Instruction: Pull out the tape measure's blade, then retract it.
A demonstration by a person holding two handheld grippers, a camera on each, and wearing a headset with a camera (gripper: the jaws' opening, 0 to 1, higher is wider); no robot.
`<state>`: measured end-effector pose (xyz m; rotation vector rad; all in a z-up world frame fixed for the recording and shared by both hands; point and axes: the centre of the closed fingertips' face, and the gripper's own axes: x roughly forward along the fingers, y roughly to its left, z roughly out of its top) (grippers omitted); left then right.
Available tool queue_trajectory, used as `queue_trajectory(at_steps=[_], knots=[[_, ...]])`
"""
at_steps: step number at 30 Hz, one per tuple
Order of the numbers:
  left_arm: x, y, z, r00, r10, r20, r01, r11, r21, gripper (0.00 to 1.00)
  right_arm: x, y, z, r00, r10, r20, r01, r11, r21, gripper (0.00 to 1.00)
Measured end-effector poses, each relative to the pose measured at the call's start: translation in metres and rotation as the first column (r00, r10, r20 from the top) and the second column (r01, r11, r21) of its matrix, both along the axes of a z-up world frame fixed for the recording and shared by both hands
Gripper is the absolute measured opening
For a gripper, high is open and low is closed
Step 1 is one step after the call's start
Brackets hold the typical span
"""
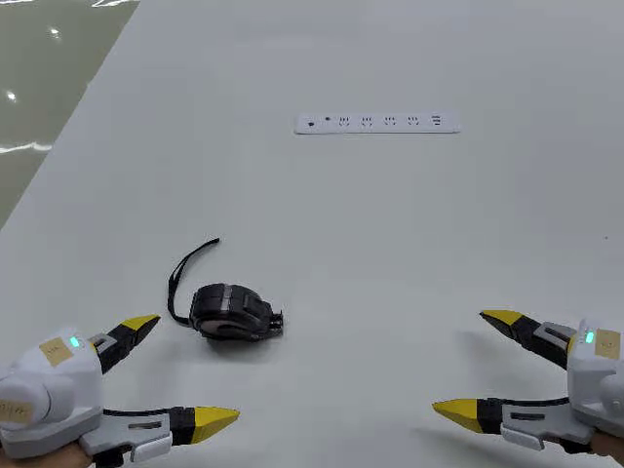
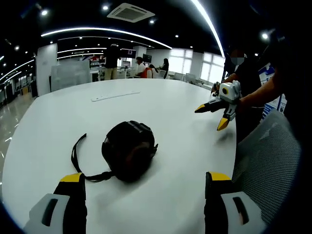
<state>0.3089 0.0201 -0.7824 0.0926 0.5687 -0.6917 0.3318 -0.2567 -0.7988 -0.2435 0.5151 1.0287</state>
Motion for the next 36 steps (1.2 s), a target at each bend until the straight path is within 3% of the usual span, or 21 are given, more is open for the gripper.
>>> queue_trajectory(at_steps=[6,11,15,36], knots=[[-0.001,-0.002,0.005,0.999,-0.016,0.028,0.017,1.0,-0.008,1.0,-0.004,0.002,0.004,1.0,0.012,0.014,-0.012,1.0,0.027,0.91],[0.001,-0.001,0.008,0.999,-0.02,0.051,0.021,1.0,-0.01,1.0,-0.005,0.002,0.001,1.0,0.016,0.014,-0.016,1.0,0.018,0.97],[0.0,-0.003,0.008,0.998,-0.035,0.055,0.035,0.999,-0.003,1.0,-0.006,0.005,0.005,1.0,0.02,0.022,-0.021,0.999,0.034,1.0],[0.004,0.004,0.014,0.997,-0.029,0.076,0.028,1.0,0.012,1.0,-0.008,0.003,0.006,1.0,0.023,0.018,-0.023,0.999,0.029,1.0]])
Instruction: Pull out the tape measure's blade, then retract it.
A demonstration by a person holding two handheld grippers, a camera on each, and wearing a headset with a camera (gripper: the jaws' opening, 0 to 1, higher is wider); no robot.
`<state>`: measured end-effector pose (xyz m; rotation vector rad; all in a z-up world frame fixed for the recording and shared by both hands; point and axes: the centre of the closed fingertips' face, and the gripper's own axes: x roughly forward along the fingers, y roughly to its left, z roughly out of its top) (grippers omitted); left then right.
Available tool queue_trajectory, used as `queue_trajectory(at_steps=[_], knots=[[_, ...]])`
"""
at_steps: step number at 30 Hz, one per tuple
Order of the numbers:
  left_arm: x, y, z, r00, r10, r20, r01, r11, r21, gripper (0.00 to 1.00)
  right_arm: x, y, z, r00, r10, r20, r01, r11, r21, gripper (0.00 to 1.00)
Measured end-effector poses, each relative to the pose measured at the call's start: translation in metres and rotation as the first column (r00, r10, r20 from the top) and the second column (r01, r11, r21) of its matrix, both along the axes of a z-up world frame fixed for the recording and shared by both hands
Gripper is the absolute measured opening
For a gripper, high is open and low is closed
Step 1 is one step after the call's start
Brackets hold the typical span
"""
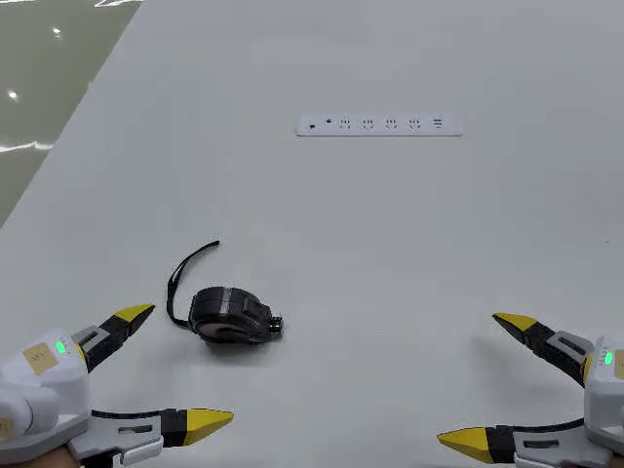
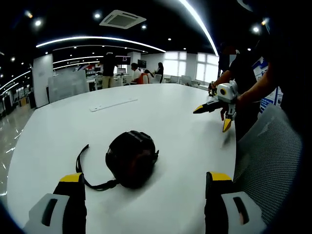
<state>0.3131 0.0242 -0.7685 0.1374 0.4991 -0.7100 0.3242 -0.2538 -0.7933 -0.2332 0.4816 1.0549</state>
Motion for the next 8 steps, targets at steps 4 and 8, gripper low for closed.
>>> queue_trajectory(at_steps=[4,8], knots=[[-0.0001,0.0005,0.0,1.0,0.0,0.002,0.0,1.0,-0.003,1.0,0.0005,-0.0005,0.0004,1.0,-0.005,0.0,0.005,1.0,0.002,1.0],[-0.0002,0.0006,-0.0001,1.0,0.0,0.0,0.0,1.0,-0.008,1.0,0.0004,-0.001,0.0006,1.0,-0.008,0.0,0.008,1.0,0.003,1.0]])
